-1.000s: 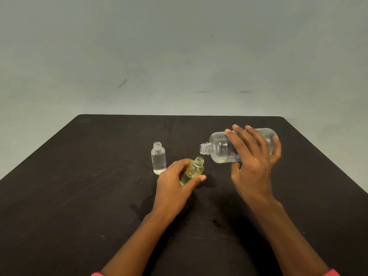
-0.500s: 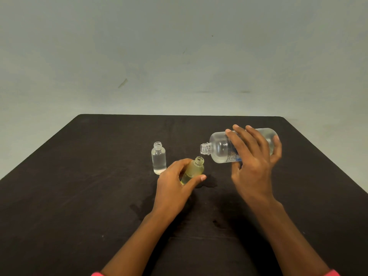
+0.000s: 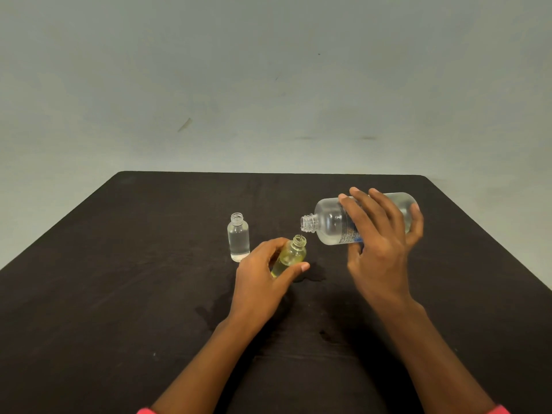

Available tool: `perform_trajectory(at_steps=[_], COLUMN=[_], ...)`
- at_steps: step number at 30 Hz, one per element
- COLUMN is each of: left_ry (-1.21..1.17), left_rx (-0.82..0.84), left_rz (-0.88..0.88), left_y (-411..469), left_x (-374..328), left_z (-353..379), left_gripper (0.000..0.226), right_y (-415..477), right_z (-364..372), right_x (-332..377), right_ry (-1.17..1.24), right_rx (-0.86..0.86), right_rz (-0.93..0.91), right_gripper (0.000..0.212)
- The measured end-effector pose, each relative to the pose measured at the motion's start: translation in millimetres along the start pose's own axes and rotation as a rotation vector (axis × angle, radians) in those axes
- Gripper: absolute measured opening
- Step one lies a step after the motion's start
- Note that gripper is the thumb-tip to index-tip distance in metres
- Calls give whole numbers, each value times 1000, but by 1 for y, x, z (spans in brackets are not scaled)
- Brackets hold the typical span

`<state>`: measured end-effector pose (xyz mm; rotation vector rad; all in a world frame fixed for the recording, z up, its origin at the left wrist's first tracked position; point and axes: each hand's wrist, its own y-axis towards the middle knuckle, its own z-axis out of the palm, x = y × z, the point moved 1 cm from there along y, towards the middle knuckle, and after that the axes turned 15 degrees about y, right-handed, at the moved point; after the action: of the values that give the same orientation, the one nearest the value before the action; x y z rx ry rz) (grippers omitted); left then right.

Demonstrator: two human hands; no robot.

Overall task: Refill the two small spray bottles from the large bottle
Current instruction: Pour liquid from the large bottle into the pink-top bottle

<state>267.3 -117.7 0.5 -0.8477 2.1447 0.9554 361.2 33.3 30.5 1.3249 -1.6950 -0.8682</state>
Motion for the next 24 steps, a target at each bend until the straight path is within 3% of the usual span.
perform_trajectory(at_steps=[24], left_ry=[8], left_rx=[7], left_rz=[-1], left_y=[-1], left_x=[2], left_z=[1], left_gripper=[31], right_y=[-1], right_z=[0], right_x=[1], right_ry=[7], right_rx=[-9], right_rz=[4], right_gripper=[81])
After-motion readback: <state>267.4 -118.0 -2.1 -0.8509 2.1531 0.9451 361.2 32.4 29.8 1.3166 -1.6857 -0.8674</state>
